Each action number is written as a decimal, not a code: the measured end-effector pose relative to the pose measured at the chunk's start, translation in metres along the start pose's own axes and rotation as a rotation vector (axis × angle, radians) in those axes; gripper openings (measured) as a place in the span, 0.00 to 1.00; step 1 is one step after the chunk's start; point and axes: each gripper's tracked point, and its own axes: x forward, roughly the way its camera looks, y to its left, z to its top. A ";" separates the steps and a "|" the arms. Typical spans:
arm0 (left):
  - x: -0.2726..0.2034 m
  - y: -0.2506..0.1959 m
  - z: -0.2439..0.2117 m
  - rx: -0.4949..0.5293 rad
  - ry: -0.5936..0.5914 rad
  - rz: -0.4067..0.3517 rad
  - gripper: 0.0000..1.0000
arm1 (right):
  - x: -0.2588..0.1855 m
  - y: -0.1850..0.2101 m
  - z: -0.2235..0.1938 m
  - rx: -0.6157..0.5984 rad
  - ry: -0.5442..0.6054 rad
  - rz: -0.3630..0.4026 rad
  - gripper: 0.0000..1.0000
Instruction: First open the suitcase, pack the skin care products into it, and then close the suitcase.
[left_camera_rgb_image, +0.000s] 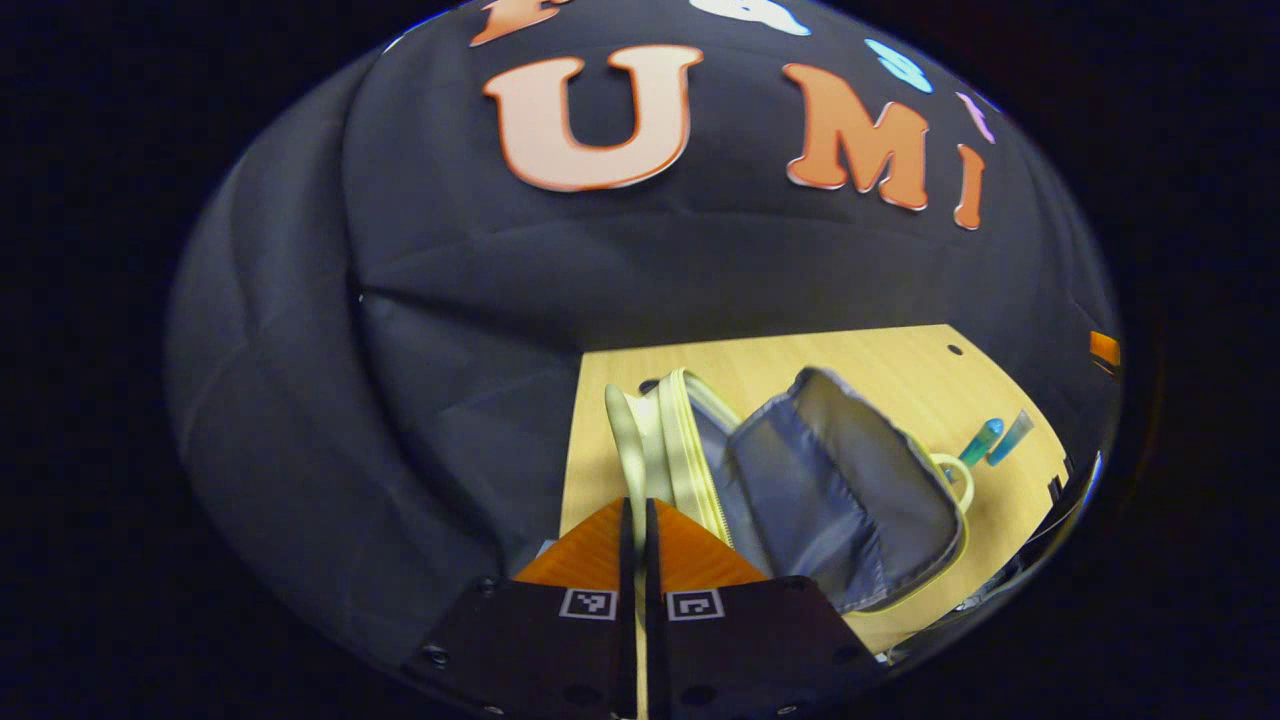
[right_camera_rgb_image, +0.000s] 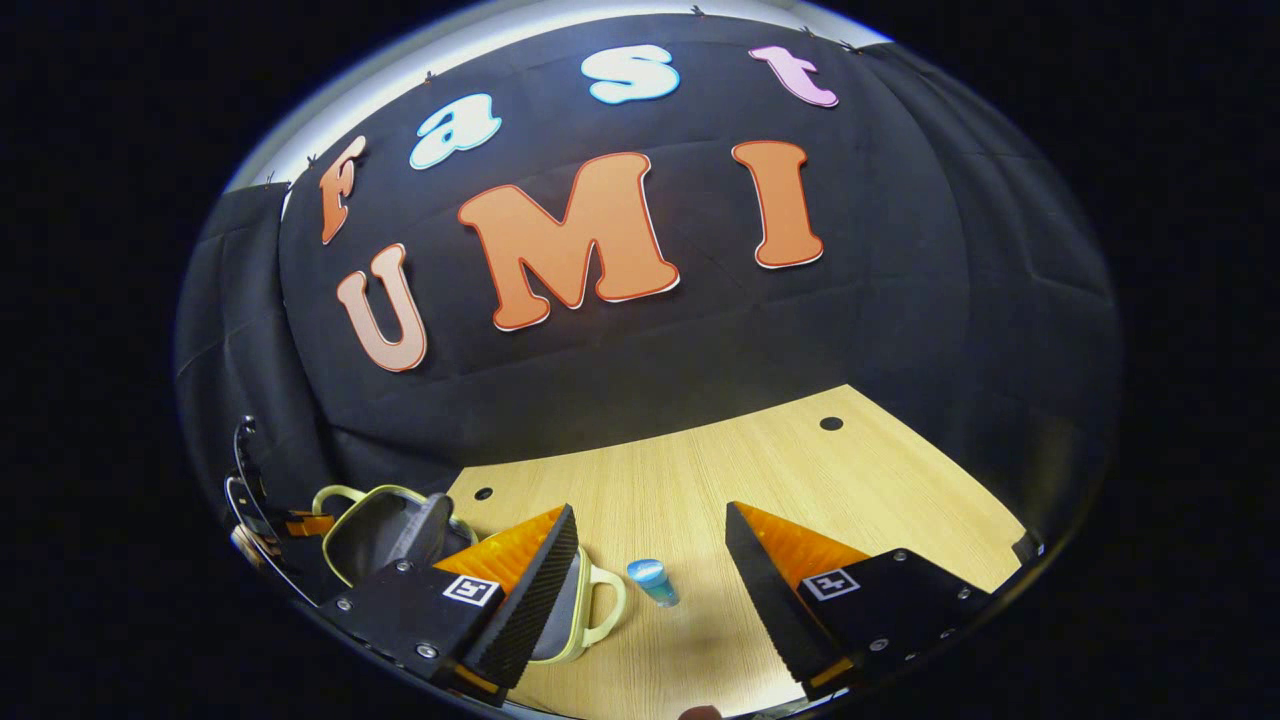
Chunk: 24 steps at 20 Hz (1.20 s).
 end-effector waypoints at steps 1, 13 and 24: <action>0.006 0.008 -0.011 -0.028 0.018 0.001 0.04 | -0.002 0.004 0.002 -0.012 -0.003 -0.001 0.94; 0.082 0.079 -0.166 -0.173 0.260 0.043 0.08 | -0.003 0.029 -0.005 -0.061 0.026 -0.019 0.94; 0.025 0.081 -0.054 0.057 0.024 0.383 0.95 | 0.010 -0.036 -0.012 -0.147 0.015 -0.095 0.95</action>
